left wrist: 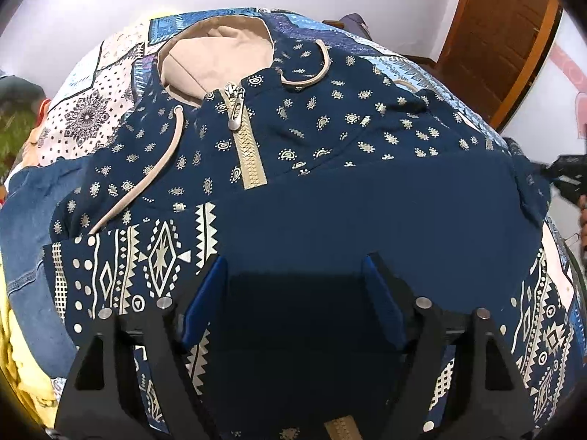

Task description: Fold large clothes

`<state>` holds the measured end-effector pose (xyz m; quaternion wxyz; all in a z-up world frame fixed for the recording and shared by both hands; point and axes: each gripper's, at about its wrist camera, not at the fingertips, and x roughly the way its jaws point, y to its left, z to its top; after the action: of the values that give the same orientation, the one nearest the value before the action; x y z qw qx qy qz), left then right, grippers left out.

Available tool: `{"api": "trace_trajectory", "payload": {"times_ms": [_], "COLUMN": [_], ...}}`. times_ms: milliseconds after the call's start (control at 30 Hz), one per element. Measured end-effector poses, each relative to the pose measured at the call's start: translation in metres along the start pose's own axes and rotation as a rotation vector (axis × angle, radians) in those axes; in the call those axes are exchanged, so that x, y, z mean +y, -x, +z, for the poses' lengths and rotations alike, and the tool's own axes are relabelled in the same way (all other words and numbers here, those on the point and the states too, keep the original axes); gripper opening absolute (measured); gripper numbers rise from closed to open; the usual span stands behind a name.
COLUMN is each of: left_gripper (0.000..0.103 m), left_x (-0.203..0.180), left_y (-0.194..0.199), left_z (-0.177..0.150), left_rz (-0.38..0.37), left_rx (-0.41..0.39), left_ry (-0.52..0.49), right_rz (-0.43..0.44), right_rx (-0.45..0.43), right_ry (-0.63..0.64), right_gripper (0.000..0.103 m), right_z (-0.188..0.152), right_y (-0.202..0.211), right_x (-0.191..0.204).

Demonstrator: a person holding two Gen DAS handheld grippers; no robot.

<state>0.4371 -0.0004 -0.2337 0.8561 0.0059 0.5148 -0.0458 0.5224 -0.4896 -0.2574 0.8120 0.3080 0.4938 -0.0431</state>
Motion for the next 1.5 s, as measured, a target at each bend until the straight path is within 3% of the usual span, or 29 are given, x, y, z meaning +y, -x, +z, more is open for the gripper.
{"api": "trace_trajectory", "payload": {"times_ms": [167,333,467,633,800,933,1067,1267,1500], "left_gripper": [0.076,0.076,0.076,0.076,0.076,0.076,0.076,0.076,0.076], "left_x": [-0.005,-0.001,0.014,0.045,0.068,0.086,0.094,0.09,0.058], "left_y": [0.016,0.056,0.093,0.126,0.146,0.151,0.145,0.128,0.127], "left_z": [-0.004,-0.012,-0.02,-0.035,-0.056,-0.075,-0.092,-0.101,-0.091], "left_rz": [0.025,0.018,0.02,0.011,0.032,0.06,0.065,0.051,-0.016], "left_rx": [0.004,-0.067,-0.138,-0.185,-0.202,-0.188,-0.157,-0.098,-0.089], "left_ry": [-0.028,-0.023,-0.005,0.034,0.058,0.058,0.062,0.066,0.039], "right_rz": [0.032,0.104,0.161,0.186,0.148,0.072,-0.058,-0.066,-0.001], "right_rx": [-0.132,-0.225,-0.245,-0.185,-0.028,0.1,0.16,0.174,0.296], "right_ry": [0.127,0.295,0.417,0.531,0.601,0.615,0.639,0.645,0.709], "right_gripper": [0.006,0.005,0.005,0.005,0.006,0.006,0.006,0.006,0.006], "right_z": [0.001,-0.012,-0.037,-0.081,-0.142,-0.186,-0.216,-0.23,-0.245], "right_y": [0.066,0.133,0.16,0.144,0.079,0.022,-0.011,0.011,0.035], "right_x": [0.037,0.101,0.163,0.232,0.276,0.275,0.261,0.235,0.214]}}
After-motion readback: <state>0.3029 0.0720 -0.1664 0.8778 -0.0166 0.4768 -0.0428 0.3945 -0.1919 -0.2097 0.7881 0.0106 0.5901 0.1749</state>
